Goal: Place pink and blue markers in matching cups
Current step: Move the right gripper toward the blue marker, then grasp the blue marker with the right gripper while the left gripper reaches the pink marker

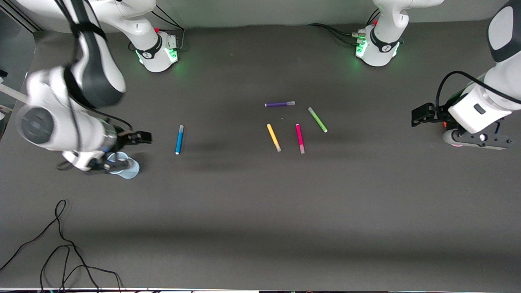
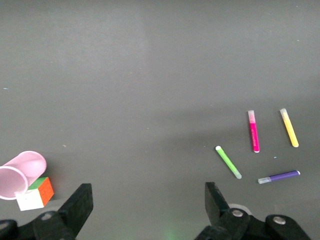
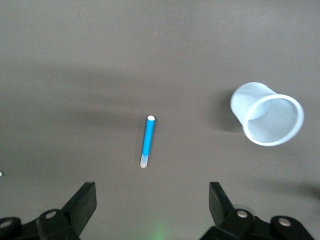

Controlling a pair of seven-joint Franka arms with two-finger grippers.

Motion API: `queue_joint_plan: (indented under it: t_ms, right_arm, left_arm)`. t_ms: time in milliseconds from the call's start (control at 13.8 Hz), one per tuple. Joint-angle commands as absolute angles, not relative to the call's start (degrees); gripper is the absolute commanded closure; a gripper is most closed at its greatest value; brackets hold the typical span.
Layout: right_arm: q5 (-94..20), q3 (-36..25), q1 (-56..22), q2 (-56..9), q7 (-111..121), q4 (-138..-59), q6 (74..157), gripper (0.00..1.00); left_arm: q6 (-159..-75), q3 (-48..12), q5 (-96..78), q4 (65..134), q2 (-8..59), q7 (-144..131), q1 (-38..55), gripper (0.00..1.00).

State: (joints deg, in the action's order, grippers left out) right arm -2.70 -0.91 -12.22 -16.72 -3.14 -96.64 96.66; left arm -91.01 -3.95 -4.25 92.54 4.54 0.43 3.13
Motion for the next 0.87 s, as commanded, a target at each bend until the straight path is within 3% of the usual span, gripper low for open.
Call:
queue_joint_plan:
  t_ms: [0,433,794]
  right_arm:
    - [-3.52,-1.23,-12.83,-22.83,-4.39,-94.57,97.90,0.00]
    - [-3.60,-1.23,-14.59,-27.95,-8.51,-101.59,106.95,0.00]
    - [-7.38,-1.23,-15.82,-30.31,-12.03,-104.76,107.93,0.00]
  left_arm:
    - [-92.55,-3.43,-5.27,92.90,5.79,-3.32,6.40,0.01]
    - [-96.05,-3.43,-5.10,93.95,11.15,-12.12,15.10,0.02]
    - [-107.29,-3.43,-5.10,100.80,13.88,-20.20,21.70,0.02]
